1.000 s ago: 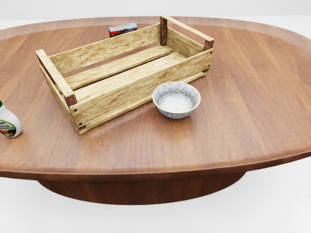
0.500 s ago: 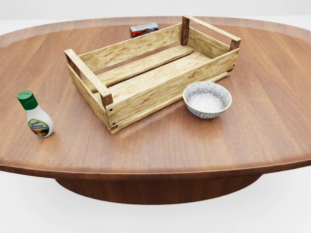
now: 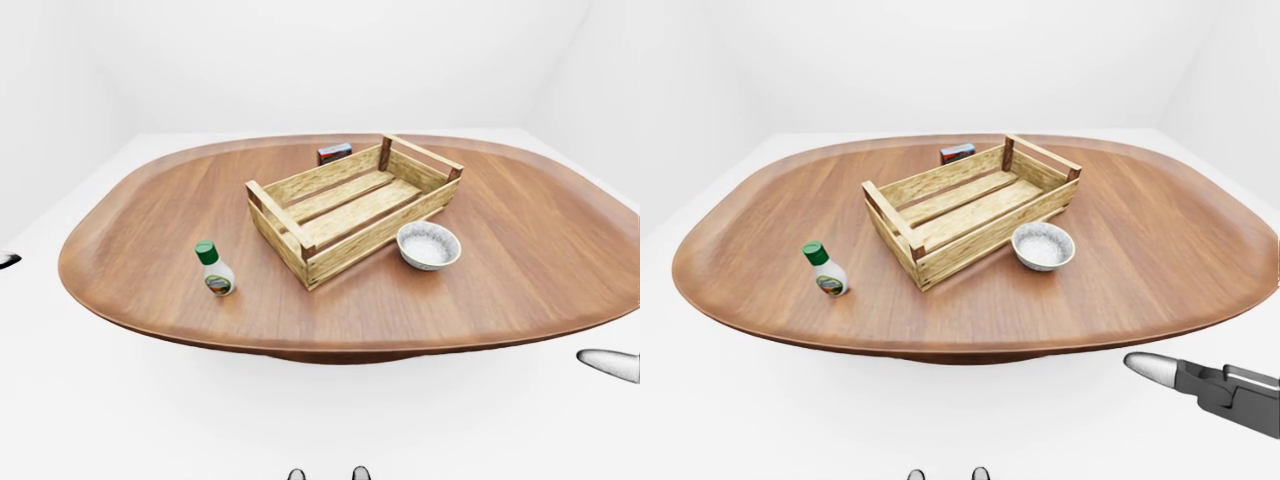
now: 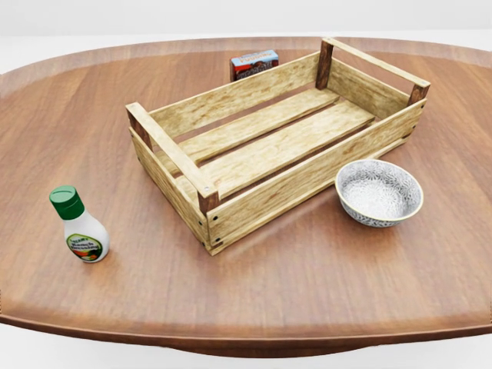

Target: Pick up the salad dressing and put it in the tray.

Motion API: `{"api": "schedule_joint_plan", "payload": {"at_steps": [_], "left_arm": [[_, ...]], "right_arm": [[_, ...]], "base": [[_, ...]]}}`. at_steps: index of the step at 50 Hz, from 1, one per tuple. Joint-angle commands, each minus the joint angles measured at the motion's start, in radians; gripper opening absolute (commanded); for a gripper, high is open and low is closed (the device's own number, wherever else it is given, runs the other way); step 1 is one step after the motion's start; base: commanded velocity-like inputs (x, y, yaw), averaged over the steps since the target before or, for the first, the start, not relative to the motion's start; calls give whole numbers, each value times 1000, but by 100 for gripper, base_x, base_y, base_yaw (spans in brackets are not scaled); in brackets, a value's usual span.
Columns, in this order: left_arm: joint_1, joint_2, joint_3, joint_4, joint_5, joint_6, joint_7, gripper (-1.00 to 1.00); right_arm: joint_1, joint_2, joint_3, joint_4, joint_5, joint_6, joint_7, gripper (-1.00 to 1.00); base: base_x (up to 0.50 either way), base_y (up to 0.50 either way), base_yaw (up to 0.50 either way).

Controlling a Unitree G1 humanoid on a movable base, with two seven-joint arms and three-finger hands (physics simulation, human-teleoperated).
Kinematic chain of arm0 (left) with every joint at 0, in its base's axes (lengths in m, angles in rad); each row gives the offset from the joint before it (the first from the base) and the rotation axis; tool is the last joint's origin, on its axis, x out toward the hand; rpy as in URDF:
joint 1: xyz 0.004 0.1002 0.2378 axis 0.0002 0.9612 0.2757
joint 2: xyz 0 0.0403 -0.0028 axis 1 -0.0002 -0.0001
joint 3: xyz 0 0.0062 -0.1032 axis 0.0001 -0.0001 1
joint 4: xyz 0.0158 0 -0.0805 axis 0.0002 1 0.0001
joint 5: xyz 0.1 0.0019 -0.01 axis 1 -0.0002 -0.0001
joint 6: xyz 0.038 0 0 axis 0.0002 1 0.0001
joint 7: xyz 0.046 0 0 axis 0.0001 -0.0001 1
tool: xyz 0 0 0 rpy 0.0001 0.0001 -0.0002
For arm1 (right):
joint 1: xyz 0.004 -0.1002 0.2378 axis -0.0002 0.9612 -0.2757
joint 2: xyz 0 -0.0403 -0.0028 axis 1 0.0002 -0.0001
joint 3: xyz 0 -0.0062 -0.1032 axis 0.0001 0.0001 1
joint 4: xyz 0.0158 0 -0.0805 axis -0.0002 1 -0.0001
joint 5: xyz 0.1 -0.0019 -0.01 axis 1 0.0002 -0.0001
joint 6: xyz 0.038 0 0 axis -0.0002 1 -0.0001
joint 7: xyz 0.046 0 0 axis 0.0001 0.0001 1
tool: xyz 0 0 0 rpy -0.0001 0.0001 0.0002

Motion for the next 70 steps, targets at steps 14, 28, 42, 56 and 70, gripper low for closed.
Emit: {"api": "schedule_joint_plan", "payload": {"at_steps": [14,28,42,56,70], "left_arm": [[1,-2,-1,-2,4,0,-3,100],[3,-4,-1,-2,5,0,-6,100],[1,-3,-2,8,6,0,-8,100],[1,-6,-6,2,5,0,-6,100],[2,-10,-8,-5,11,0,-11,100]], "right_arm": [[22,7,57,0,-96,0,-5,100],[8,43,58,20,-164,0,44,100],[12,34,-41,0,118,0,33,100],[36,25,6,0,89,0,3,100],[41,33,-2,0,84,0,4,100]], "base": [[50,8,0],[36,46,0],[44,21,0],[50,-3,0],[50,-5,0]]}}
